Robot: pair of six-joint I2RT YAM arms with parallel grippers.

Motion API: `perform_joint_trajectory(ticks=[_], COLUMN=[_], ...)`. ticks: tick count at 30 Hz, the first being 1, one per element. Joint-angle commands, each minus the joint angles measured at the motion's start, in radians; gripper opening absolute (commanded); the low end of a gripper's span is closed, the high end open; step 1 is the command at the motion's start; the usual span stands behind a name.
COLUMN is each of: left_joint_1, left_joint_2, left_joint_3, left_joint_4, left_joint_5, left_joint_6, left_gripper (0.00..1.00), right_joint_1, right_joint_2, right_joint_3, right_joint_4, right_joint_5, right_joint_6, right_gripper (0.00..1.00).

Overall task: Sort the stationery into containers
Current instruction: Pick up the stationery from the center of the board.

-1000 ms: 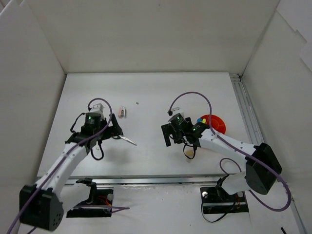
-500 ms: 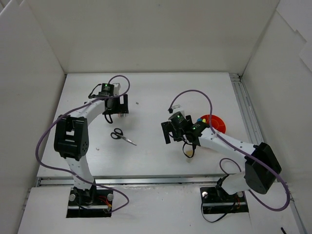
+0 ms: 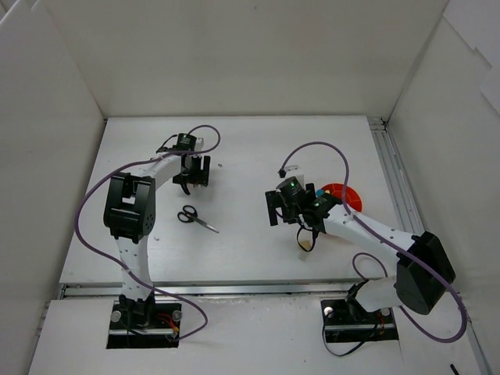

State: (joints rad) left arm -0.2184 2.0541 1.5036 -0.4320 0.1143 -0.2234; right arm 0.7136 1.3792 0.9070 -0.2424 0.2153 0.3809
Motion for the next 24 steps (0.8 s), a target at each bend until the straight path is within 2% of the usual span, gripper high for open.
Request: perform_joint_trajectory(ticks=[1, 6, 11, 18, 22, 24], left_joint_1=[-0.007, -0.016, -0.025, -0.059, -0.107, -0.128], left_joint_2=[-0.029, -0.037, -0.04, -0.112, -0.262, -0.386], left_joint_3=[0.043, 0.035, 0.035, -0.009, -0.136, -0.205], left_joint_4=[-0.014, -0.004, 0.001, 0.029, 0.091, 0.133], left_joint_5=[-0.025, -0.03, -0.036, -0.018, 0.019, 0.088], left_joint_6=[0.018, 0.021, 0.021, 0.042, 0.081, 0.108], left_gripper=[0.69, 0.54, 0.34, 0.3, 0.3, 0.3], right_joint_1=[-0.008, -0.008, -0.009, -0.009, -0.011, -0.009], right_joint_2=[-0.061, -0.1, -0.132, -0.151, -0.146, -0.157], right_joint_3=[-0.014, -0.037, -0.054, -0.063, -0.04, -0.048], right_joint_4=[0.026, 0.026, 0.028, 0.043, 0.095, 0.182], right_joint_5=[0.05, 0.052, 0.05, 0.041, 0.026, -0.04], right_joint_6=[0.032, 0.046, 0.064, 0.072, 0.081, 0.053], right_gripper=[0.98, 0.98, 0.98, 0.98, 0.98, 0.98])
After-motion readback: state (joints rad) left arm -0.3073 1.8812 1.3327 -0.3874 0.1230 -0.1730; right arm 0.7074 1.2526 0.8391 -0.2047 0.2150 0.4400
